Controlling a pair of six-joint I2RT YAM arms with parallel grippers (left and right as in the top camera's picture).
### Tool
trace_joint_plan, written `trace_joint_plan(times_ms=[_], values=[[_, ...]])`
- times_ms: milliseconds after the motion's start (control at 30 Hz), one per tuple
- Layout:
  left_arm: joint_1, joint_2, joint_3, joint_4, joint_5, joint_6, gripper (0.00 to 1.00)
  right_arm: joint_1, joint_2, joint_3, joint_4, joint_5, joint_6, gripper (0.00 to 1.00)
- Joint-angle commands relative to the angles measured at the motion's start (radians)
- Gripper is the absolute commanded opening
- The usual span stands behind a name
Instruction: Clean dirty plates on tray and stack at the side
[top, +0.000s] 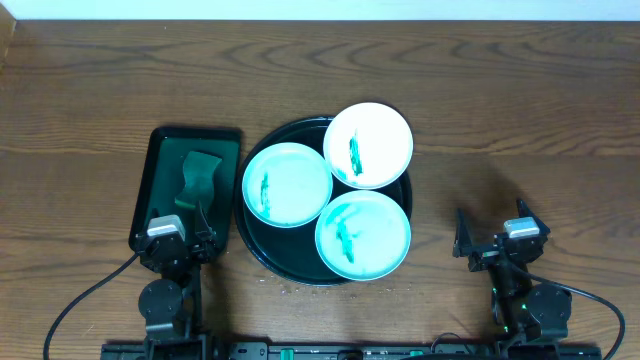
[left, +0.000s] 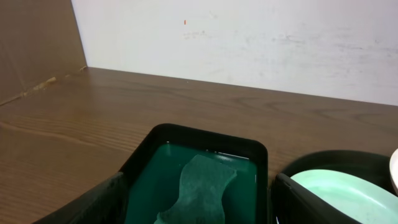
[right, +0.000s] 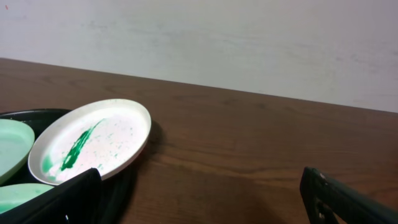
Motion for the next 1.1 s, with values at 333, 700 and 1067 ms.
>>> trace_joint_plan(times_ms=[333, 700, 1067], values=[[-0.003, -0.007, -0.010, -0.051, -0.013, 0.014, 0.74, -0.021, -0.005, -0.002, -0.003, -0.001, 0.006, 0.99], [-0.003, -0.007, -0.010, -0.050, -0.013, 0.014, 0.74, -0.021, -0.005, -0.002, -0.003, -0.001, 0.006, 0.99], [-0.003, -0.005, -0.010, -0.051, -0.001, -0.070, 0.74, -0.021, -0.005, -0.002, 0.011, -0.002, 0.006, 0.99]])
